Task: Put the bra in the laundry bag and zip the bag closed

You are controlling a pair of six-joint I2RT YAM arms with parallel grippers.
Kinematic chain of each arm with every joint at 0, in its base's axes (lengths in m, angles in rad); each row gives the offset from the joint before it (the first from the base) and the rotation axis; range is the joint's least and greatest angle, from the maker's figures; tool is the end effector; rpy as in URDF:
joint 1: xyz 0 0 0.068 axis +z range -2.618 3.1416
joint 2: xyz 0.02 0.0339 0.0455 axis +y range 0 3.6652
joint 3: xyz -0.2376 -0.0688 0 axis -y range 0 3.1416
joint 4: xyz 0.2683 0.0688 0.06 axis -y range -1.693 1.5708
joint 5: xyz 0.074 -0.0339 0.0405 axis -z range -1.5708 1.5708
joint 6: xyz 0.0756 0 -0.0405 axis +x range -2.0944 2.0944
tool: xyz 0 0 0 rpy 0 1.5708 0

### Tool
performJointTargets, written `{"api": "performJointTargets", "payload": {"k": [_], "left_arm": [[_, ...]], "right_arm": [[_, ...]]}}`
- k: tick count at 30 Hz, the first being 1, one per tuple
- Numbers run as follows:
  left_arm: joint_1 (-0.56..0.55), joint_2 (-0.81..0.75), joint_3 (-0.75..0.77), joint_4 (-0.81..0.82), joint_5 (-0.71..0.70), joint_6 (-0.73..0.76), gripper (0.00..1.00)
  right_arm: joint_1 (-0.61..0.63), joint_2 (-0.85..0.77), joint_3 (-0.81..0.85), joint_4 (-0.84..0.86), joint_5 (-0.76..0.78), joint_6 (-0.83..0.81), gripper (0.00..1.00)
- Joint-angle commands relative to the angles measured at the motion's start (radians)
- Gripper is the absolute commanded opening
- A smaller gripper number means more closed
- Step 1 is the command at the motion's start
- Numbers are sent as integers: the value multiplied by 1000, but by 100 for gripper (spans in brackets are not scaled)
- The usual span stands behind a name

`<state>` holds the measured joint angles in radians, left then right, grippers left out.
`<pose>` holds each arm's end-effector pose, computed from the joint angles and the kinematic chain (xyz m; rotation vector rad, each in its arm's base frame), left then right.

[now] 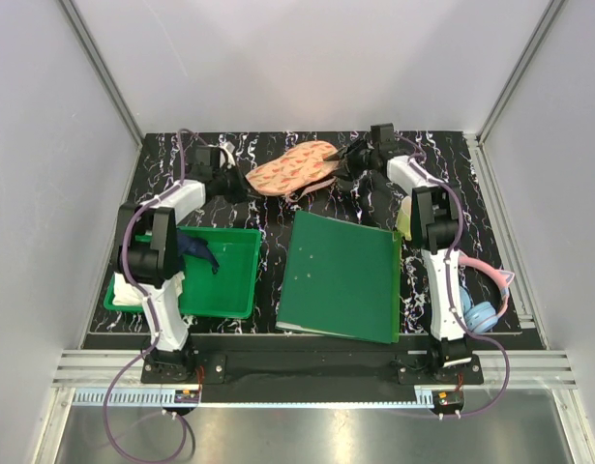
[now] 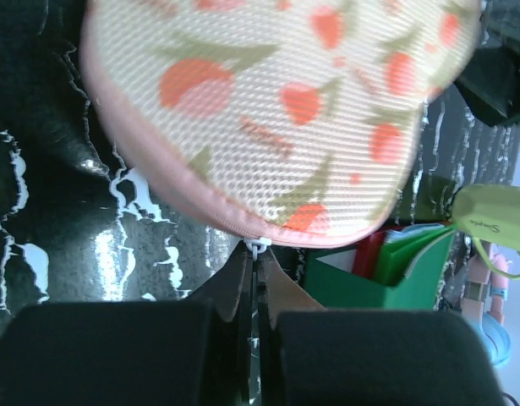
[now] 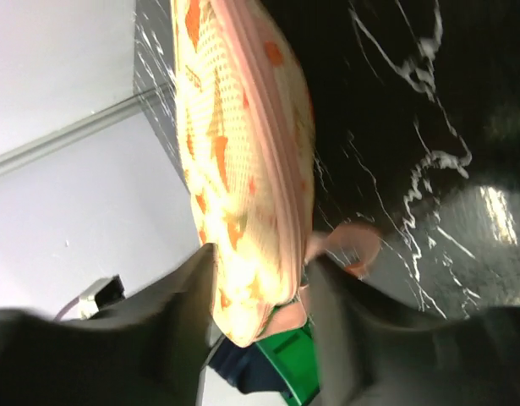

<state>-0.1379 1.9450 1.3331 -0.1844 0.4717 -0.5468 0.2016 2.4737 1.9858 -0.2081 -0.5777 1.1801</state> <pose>0.4507 -0.0972 0.1286 -0.2593 2.4200 -0.8800 0.5571 0.1560 0.0998 0.8671 2.3669 1.3157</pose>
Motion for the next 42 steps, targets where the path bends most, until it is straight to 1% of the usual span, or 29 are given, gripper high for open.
{"api": "performJointTargets", "payload": {"k": [1,3,4,5,6,7,8,9,11,16,17,18,20,21,23,24,26,27,28,29,31,32,33,37,38,40,42], "left_arm": [[-69,-46,64,55,73,-16,0],[-107,-20,106,77,97,-47,0],[-118,-12,118,85,94,-50,0],[-130,-6,144,85,91,-51,0],[-149,0,153,88,93,-51,0],[-158,8,164,86,93,-48,0],[-166,9,170,86,87,-44,0],[-179,12,185,83,84,-32,0],[-193,15,195,77,81,-21,0],[-236,23,207,76,85,-13,0],[-242,22,204,74,81,-9,0],[-252,22,204,66,79,-1,0],[-255,16,190,59,71,4,0],[-246,5,181,43,61,17,0],[-230,-14,140,37,30,31,0],[-200,-27,124,39,27,31,0],[-161,-34,95,30,22,39,0],[-117,-32,89,14,15,45,0],[-95,-29,86,11,15,54,0],[-57,-18,93,-6,15,76,0],[-23,23,129,-41,41,94,0],[-6,32,150,-53,45,99,0],[-3,35,159,-50,54,96,0],[-45,46,231,-47,79,79,0],[-73,46,245,-46,81,68,0],[-98,54,270,-33,94,35,0],[-135,63,299,-23,97,25,0]], "right_arm": [[16,-83,81,-142,56,-158,69],[42,-154,10,-134,102,-171,83],[50,-224,-78,-120,122,-169,87],[73,-261,-131,-94,128,-139,88],[82,-295,-193,0,130,-107,89],[87,-344,-299,45,113,-74,89],[103,-361,-338,79,105,-15,89],[110,-372,-388,132,92,9,89],[125,-386,-412,157,88,64,88],[139,-363,-410,199,118,130,76],[139,-357,-404,199,118,144,73],[139,-349,-395,197,118,150,60],[131,-354,-397,197,128,148,41],[128,-360,-400,200,131,142,26],[98,-357,-397,199,107,125,18],[84,-345,-389,232,61,122,10],[50,-329,-378,249,7,99,4],[38,-300,-343,251,-64,84,0],[21,-283,-323,251,-103,70,0],[12,-248,-280,251,-175,64,0],[-4,-214,-243,256,-233,55,0],[-10,-172,-192,254,-296,49,0],[-13,-150,-170,254,-319,50,0],[-16,-84,-93,251,-363,44,7],[-16,-69,-79,248,-358,41,12],[-16,-56,-70,245,-355,36,15],[-14,-21,-41,266,-390,38,15]]}}
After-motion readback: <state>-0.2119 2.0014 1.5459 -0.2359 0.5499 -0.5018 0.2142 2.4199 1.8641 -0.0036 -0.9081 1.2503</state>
